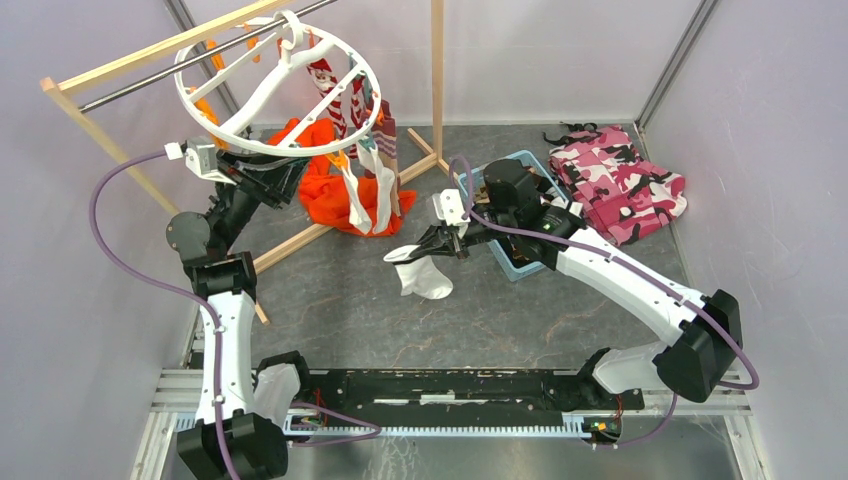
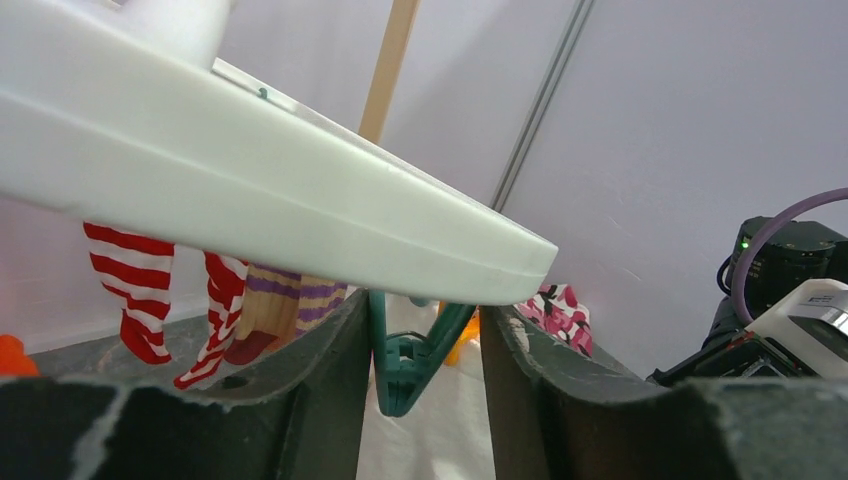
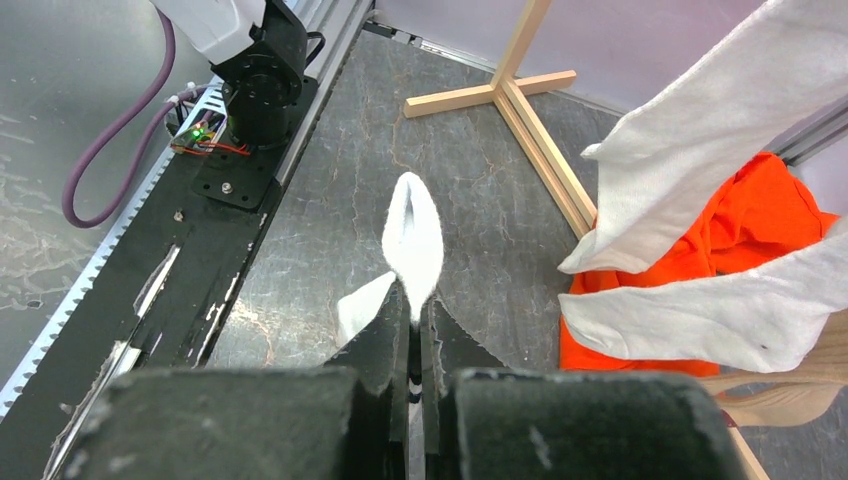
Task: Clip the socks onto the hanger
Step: Clamp the sock onto the hanger.
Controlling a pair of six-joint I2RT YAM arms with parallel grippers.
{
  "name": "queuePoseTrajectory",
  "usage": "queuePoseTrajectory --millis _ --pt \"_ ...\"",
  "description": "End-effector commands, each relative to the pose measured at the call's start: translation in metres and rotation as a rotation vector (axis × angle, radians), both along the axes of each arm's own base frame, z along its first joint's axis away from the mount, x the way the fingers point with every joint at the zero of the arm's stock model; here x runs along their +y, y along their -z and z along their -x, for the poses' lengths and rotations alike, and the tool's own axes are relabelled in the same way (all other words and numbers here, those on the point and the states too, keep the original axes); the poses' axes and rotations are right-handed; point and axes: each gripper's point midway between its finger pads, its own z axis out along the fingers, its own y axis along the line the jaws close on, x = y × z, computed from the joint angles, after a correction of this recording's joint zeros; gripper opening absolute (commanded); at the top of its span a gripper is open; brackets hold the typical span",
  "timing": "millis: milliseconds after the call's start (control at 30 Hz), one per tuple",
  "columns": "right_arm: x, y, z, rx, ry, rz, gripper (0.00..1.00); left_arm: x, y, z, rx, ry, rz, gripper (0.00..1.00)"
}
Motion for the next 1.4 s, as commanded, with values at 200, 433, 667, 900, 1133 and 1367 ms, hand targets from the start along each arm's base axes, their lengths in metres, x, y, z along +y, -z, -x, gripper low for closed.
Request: queuePoseTrajectory --millis 200,433,667,900,1133,1367 --pt "0.008 -0.027 0.007 -0.03 -0.042 -0.052 0.0 -0.002 -0.022 0.007 -0.067 -0.015 -0.012 0.3" --pt "0.024 -0.05 0.01 0.042 -0.018 -0.086 0.0 -0.003 -0.025 0.009 -0.057 -0.025 0.008 0.14" --pt "0.061 -0.104 -0.001 0.19 0.11 -0.199 0.0 -0.002 -0.022 0.011 -0.028 -0.036 0.044 0.08" --pt "0.095 -0.127 -0.027 0.321 0.315 -0.261 0.0 -0.004 -0.024 0.015 -0.025 -0.031 0.065 0.07" --pt "0.117 -0.12 -0.043 0.345 0.417 -0.262 0.0 -0.005 -0.025 0.014 -0.027 -0.027 0.07 0.06" --pt "0.128 -0.121 -0.055 0.387 0.462 -0.281 0.0 -0.007 -0.025 0.015 -0.031 -0.015 0.068 0.06"
